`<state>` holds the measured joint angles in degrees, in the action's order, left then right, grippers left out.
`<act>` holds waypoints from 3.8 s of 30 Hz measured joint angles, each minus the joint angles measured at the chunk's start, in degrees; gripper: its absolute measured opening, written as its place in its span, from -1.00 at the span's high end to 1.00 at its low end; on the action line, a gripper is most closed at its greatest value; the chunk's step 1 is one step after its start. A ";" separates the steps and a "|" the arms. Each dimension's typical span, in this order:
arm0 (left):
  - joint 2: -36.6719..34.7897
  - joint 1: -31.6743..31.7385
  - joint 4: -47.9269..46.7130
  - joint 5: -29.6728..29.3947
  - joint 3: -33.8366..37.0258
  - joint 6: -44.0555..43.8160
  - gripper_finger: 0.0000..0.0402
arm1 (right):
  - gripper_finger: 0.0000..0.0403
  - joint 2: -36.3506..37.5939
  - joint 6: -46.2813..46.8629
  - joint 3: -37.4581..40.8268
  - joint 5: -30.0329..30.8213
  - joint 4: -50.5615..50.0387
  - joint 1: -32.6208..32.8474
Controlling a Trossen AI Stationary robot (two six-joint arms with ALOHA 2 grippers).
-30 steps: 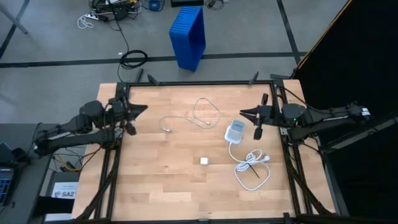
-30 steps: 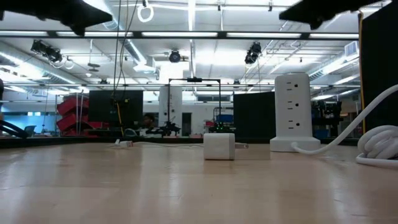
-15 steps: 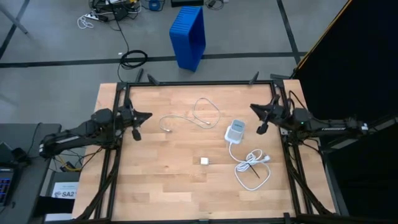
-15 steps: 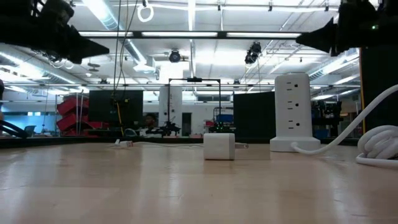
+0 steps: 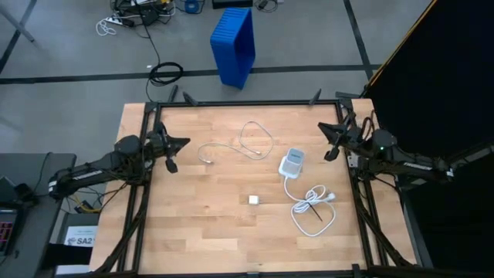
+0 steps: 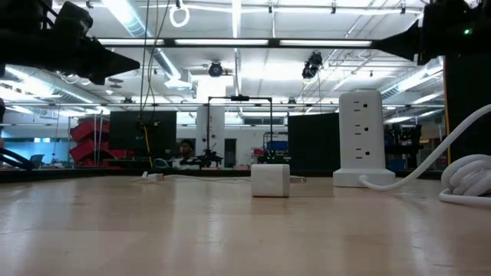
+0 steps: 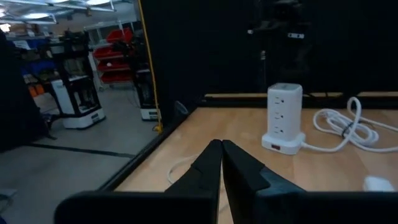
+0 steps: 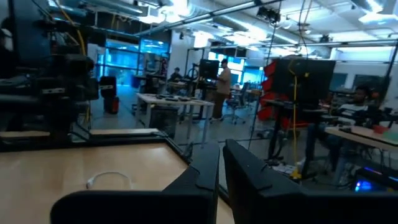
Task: Insert USB
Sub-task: Return to Home Position
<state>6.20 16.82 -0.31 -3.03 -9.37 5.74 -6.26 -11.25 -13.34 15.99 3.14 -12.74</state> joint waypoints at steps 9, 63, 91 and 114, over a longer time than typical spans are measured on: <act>0.00 1.19 -0.34 2.11 -0.76 -0.02 1.00 | 1.00 5.24 2.72 3.12 -2.27 -1.99 -0.14; 0.13 1.20 8.87 -1.72 8.93 -6.00 1.00 | 0.89 5.64 6.63 12.87 0.82 1.03 -0.21; 0.13 1.20 9.89 -1.68 8.97 -6.01 1.00 | 0.84 5.64 6.60 12.94 0.80 1.04 -0.21; 0.12 1.20 9.89 -1.68 8.97 -6.02 1.00 | 0.84 5.64 6.60 12.96 0.80 1.04 -0.21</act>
<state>6.31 18.02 9.58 -4.71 -0.40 -0.28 -0.62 -4.65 -0.38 16.80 4.19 -12.95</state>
